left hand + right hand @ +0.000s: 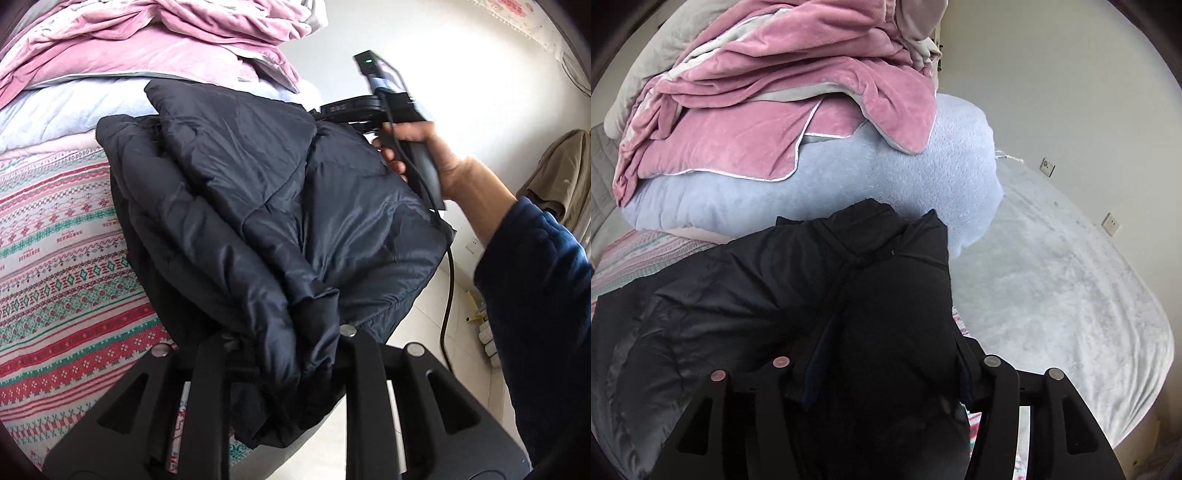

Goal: Fold large clothes
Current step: 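Lift the jacket bundle with both tools and carry it toward the bed corner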

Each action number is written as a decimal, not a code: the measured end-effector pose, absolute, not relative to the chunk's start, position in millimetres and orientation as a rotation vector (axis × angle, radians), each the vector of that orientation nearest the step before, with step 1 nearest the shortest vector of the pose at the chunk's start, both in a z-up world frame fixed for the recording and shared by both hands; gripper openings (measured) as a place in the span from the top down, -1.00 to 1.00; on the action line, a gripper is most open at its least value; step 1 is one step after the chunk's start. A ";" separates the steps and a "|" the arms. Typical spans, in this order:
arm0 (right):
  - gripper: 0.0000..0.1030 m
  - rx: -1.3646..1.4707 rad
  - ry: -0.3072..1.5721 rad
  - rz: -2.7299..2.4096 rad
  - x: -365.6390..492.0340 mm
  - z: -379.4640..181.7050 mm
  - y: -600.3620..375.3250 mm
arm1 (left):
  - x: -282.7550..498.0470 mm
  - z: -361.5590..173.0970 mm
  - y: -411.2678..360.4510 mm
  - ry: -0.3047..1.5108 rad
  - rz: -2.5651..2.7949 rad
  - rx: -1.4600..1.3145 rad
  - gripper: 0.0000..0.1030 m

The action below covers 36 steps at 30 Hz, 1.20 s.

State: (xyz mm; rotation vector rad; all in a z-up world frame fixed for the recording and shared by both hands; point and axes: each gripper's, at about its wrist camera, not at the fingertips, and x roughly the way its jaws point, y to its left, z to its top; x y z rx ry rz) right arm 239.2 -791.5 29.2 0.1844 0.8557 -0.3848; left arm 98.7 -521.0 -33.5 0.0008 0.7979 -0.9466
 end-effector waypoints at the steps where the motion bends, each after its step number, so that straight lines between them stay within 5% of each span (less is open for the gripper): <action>1: -0.16 0.181 0.854 -0.384 236.3 32.3 -790.4 | 99.8 -33.0 -520.0 0.806 -0.946 -0.007 0.53; 7: -0.17 0.146 0.805 -0.374 192.7 56.1 -773.0 | 99.3 -12.6 -501.3 0.866 -0.969 -0.028 0.43; 19: -0.17 0.258 0.651 -0.287 72.3 63.2 -717.0 | 133.8 75.1 -475.4 0.692 -0.976 -0.103 0.40; 25: -0.17 0.307 0.677 -0.307 57.4 43.1 -688.2 | 195.0 22.2 -552.6 0.812 -0.801 0.095 0.39; 36: -0.18 0.339 0.748 -0.425 74.7 -8.9 -673.9 | 200.5 -15.0 -550.4 0.865 -0.762 0.112 0.40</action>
